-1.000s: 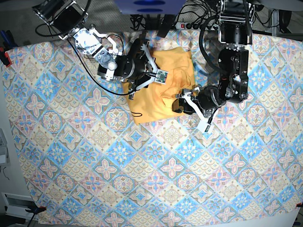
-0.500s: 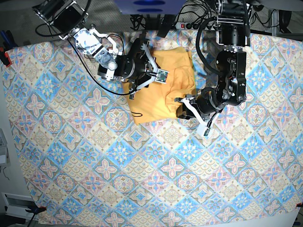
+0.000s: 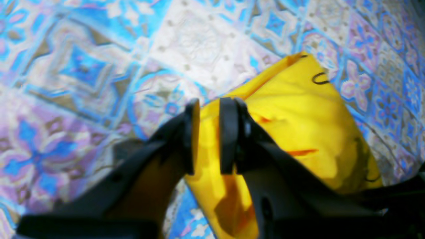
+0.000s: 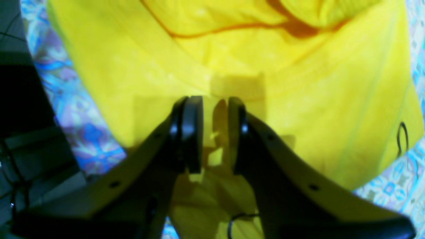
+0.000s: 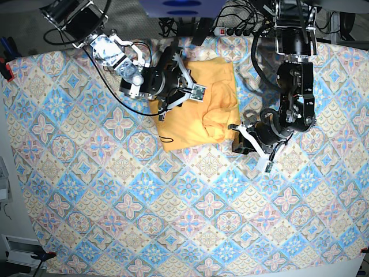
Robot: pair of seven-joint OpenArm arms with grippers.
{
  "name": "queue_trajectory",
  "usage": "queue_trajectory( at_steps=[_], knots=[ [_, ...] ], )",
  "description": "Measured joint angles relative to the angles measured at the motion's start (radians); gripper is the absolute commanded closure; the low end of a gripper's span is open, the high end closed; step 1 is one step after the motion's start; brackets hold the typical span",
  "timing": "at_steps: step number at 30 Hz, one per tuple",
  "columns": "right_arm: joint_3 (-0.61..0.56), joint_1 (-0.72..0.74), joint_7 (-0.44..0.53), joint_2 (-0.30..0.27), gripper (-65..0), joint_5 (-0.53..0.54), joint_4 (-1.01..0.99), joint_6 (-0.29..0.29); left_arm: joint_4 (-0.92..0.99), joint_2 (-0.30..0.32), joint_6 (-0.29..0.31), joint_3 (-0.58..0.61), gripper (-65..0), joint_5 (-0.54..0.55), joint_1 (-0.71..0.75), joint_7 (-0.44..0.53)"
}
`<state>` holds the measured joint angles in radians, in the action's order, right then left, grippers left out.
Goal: Fold the T-shirt properly
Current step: 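Grasp the yellow bundle's edge with the left gripper, right gripper holding, then pull the bundle with both grippers, stretching it into a flat square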
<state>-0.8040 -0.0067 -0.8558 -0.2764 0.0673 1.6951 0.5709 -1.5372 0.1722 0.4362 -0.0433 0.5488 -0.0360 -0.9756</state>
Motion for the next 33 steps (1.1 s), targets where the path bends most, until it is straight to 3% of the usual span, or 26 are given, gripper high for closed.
queue_trajectory(
  at_steps=[3,5,11,15,25,27,30,33],
  knots=[
    [0.022,-0.005,-0.001,0.002,-12.8,0.000,0.000,0.000,-0.004,-0.004,0.002,0.009,-10.7,0.011,0.018,0.000],
    [0.033,-0.003,-0.008,0.014,-12.8,-0.008,0.000,-0.005,-0.004,-0.009,0.002,0.021,-14.8,0.011,0.038,-0.004],
    [0.029,-0.002,0.002,0.027,-12.8,0.002,0.000,-0.003,-0.026,0.003,0.002,0.086,-38.2,0.011,0.101,-0.007],
    [0.030,-0.003,-0.005,0.019,-12.8,-0.003,0.000,-0.003,-0.101,0.030,0.003,0.085,-46.4,0.023,0.153,-0.008],
    [0.030,0.000,0.000,0.027,-12.8,-0.003,0.000,-0.003,0.053,0.025,0.002,0.120,-46.5,0.027,0.084,-0.001],
    [0.030,0.000,0.000,0.027,-12.8,-0.003,0.000,-0.003,0.075,0.021,0.003,0.151,-45.2,0.032,0.060,0.053],
    [0.030,0.000,-0.001,0.026,-12.8,-0.004,0.000,-0.003,0.116,0.016,0.006,0.175,-36.5,0.041,0.039,0.092],
    [0.030,0.000,-0.001,0.026,-12.8,-0.004,0.000,-0.003,0.151,0.007,0.003,0.185,-21.3,0.033,0.027,0.093]
  ],
)
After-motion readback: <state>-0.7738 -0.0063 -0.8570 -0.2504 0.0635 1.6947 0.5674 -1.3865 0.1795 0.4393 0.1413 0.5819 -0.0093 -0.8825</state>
